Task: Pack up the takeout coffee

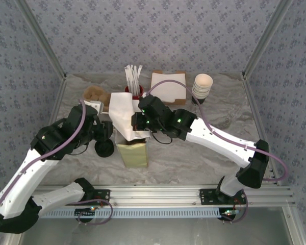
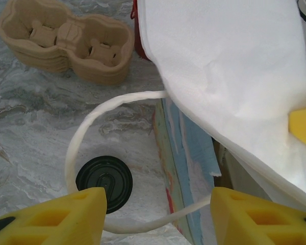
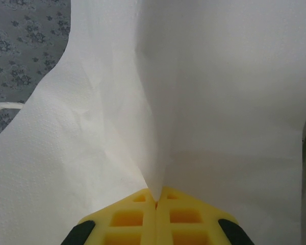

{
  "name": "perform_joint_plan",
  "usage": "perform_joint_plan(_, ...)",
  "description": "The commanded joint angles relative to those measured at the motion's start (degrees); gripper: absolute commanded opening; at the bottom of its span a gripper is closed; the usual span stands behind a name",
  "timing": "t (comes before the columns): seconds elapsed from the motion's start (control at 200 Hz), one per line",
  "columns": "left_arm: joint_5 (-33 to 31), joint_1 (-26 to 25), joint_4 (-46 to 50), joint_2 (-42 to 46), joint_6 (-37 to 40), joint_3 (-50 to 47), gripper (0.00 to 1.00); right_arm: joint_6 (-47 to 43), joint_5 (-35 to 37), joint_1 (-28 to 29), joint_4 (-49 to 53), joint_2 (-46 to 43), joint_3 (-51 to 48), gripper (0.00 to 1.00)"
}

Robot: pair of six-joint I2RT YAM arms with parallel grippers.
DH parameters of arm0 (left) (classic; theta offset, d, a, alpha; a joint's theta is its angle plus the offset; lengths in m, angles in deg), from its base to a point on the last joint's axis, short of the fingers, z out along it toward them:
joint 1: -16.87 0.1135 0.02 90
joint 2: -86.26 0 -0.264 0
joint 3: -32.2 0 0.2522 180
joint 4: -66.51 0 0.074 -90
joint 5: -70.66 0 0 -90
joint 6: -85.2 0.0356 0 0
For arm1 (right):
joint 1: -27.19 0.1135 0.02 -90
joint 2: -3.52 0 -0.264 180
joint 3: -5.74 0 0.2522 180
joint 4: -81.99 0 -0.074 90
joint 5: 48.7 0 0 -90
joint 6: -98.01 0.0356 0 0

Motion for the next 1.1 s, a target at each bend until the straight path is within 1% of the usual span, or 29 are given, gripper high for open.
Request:
perform_joint_plan(0.0,2.54,1.75,-1.53,-0.43,0.55,-0.30,0.57,-2.05,2.42,0.78,3.21,1.37,0.30,0.00)
perform_joint_plan(0.06,4.00,2.60,-1.71,-0.76,0.64,-0.17,0.58,-2.64,2.54,0.99,3.64,1.93,0.68,0.00)
perform_joint_plan(0.13,5.07,2.85,-1.84,-1.32,0.47,0.16,0.61,-3.31,3.50,1.30,4.99,2.44,1.35,0.00)
perform_joint_plan(0.205,5.97,2.80,-2.27,-1.78,0.30,0.29,0.62,-3.73,4.19,1.62,6.14,2.96,1.95,0.00)
perform_joint_plan(0.495,8.35,2.93,-4.80,-3.44,-0.11,-1.34,0.62,-5.85,6.97,2.77,10.33,5.09,5.11,0.00)
perform_joint_plan(1.094,9.53,4.38,-7.70,-4.12,-0.42,-4.56,0.61,-6.65,8.72,3.31,14.52,8.12,7.26,0.00)
